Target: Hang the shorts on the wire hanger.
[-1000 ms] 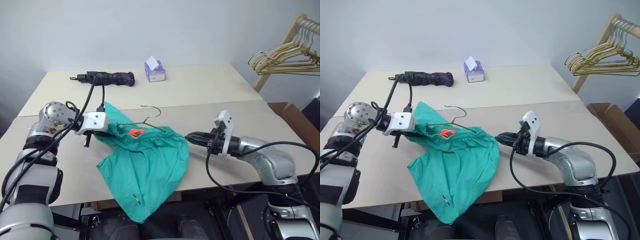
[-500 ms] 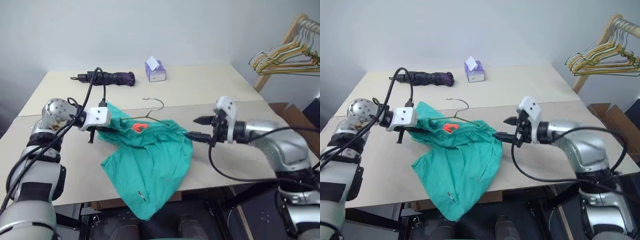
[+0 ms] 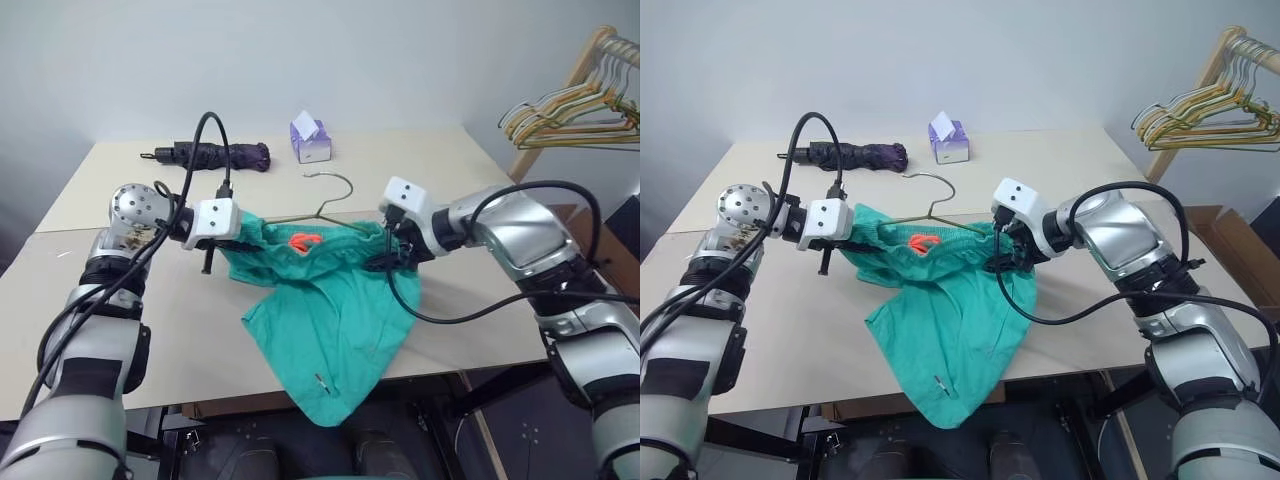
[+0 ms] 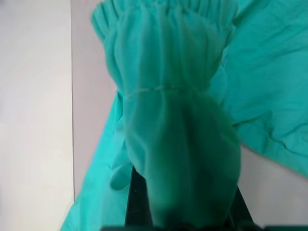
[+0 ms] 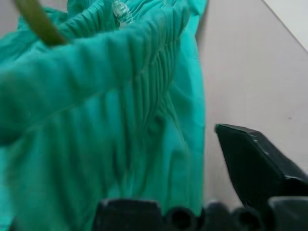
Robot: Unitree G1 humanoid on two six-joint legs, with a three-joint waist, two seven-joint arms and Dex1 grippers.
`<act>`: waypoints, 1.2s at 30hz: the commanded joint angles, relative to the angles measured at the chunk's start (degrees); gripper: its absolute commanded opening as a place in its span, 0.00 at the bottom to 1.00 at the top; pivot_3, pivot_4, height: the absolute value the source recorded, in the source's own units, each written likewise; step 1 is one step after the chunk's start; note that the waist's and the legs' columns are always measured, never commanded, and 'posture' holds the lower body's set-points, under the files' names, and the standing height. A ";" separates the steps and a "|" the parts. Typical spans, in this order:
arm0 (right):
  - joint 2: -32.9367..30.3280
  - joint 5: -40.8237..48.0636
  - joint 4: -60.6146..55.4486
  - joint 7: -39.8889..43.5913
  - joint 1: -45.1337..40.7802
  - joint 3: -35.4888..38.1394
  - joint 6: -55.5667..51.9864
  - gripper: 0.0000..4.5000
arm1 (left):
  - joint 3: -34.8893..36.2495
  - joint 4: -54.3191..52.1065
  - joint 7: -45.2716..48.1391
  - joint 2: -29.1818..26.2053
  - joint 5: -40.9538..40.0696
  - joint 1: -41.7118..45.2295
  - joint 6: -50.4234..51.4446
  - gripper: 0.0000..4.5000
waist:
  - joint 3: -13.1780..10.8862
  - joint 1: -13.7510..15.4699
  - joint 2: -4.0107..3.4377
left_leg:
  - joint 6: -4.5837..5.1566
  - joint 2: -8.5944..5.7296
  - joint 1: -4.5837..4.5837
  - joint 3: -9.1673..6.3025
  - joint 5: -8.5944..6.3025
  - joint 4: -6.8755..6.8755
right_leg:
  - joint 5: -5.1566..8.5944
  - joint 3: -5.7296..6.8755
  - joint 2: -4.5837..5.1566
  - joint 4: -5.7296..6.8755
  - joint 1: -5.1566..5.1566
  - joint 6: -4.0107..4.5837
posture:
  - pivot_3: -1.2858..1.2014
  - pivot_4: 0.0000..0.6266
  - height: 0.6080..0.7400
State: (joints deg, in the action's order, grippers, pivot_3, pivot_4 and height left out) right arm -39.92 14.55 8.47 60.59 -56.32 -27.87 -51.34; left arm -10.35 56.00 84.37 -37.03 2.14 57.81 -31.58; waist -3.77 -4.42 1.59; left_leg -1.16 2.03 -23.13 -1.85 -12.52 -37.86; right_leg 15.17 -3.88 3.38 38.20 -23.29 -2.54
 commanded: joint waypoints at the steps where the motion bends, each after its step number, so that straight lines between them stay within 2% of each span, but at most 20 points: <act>1: 0.49 -1.80 1.40 1.92 -2.62 1.27 3.03 0.57 | 1.59 -2.33 -0.42 -0.10 -1.79 1.50 0.52 0.00 | 0.00 -0.01 0.00 | 0.00 0.00 0.00 0.00 0.00 0.00 | 0.00 0.00 0.00 0.00 0.00 0.00 | 0.50 0.00 1.00; 3: 0.61 -2.04 1.71 3.01 -2.93 1.69 3.51 0.44 | 1.60 -2.64 -0.38 -0.04 -1.85 1.34 0.55 0.00 | 0.00 -0.01 0.00 | 0.00 0.00 0.00 0.00 0.00 0.00 | 0.00 0.00 0.00 0.01 -0.01 0.00 | 0.50 0.00 1.00; 7: 0.48 -1.99 1.52 4.74 -2.98 2.81 3.42 0.13 | 1.69 -2.90 -0.29 0.17 -1.87 1.28 0.72 0.00 | 0.00 0.01 0.00 | 0.00 0.00 0.00 -0.01 0.00 0.00 | 0.00 0.01 0.00 0.01 -0.01 0.00 | 0.50 0.00 1.00; 9: 0.34 -1.52 1.19 5.45 -2.90 3.62 2.72 0.05 | 1.73 -2.84 -0.36 0.33 -1.79 1.38 0.75 0.00 | 0.00 0.01 0.00 | 0.00 0.00 0.00 -0.01 0.00 0.00 | 0.00 0.01 0.00 0.01 -0.01 0.00 | 0.50 0.00 1.00; 11: 0.15 -0.90 0.73 6.16 -2.76 4.42 1.87 0.04 | 1.80 -2.74 -0.17 0.53 -1.88 1.54 0.91 0.00 | 0.00 0.00 0.00 | 0.00 0.00 0.00 -0.02 0.00 0.00 | 0.00 0.01 0.00 0.02 -0.01 0.00 | 0.50 0.00 1.00; 17: -0.69 0.94 -1.14 7.39 -1.69 6.82 -1.66 0.03 | 2.96 -2.11 0.59 1.29 -3.24 2.70 2.94 0.39 | 0.00 0.05 0.00 | 0.00 0.00 -0.01 -0.03 0.00 0.00 | 0.00 0.03 0.00 0.01 -0.01 0.00 | 0.50 0.00 1.00; 25: -3.52 4.44 -4.49 5.09 3.72 13.51 -7.84 0.03 | 5.81 -0.45 -3.82 0.37 -3.98 4.12 3.00 0.97 | 0.00 0.12 0.00 | 0.00 -0.01 -0.01 -0.03 0.00 0.00 | 0.00 0.03 0.01 0.01 -0.01 0.00 | 0.49 0.00 1.00; 28: -4.79 6.26 -6.85 3.19 7.34 16.97 -10.56 0.03 | 7.17 0.07 -6.77 -0.31 -4.09 4.96 3.26 0.99 | 0.00 0.18 0.00 | 0.00 0.00 -0.01 -0.06 0.00 0.00 | 0.00 0.05 0.00 0.01 -0.01 0.00 | 0.49 0.00 1.00; 30: -5.30 7.75 -9.24 0.94 10.58 20.14 -13.18 0.03 | 10.01 0.77 -12.94 0.53 -5.26 5.76 3.11 0.99 | 0.00 0.24 0.00 | 0.00 -0.02 -0.01 -0.06 0.00 0.00 | 0.00 0.05 0.02 0.01 0.00 0.00 | 0.49 0.00 1.00; 33: -4.86 9.37 -14.40 -4.61 16.68 26.04 -17.53 0.03 | 14.49 -0.85 -16.11 1.69 -9.78 6.93 9.50 0.99 | 0.00 0.40 0.00 | 0.00 -0.02 -0.03 -0.08 0.00 -0.01 | 0.00 0.06 0.03 0.03 0.00 0.00 | 0.49 0.00 1.00; 36: -3.24 11.24 -19.04 -9.15 21.52 31.88 -21.59 0.03 | 16.54 -5.98 -15.44 2.57 -13.76 5.33 15.13 0.99 | 0.01 0.22 0.00 | 0.00 -0.05 -0.04 -0.10 0.00 -0.03 | 0.00 0.07 0.05 0.02 0.02 0.00 | 0.48 0.00 1.00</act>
State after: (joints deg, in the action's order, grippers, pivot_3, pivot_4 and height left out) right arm -43.73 23.88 -5.79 54.29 -35.53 -1.79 -70.47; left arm 4.24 54.69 68.92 -35.05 -7.85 63.01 -19.96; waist -3.77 -4.20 1.59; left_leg -1.16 1.98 -23.17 -1.95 -12.51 -37.89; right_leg 15.17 -3.80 3.43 38.21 -23.27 -2.54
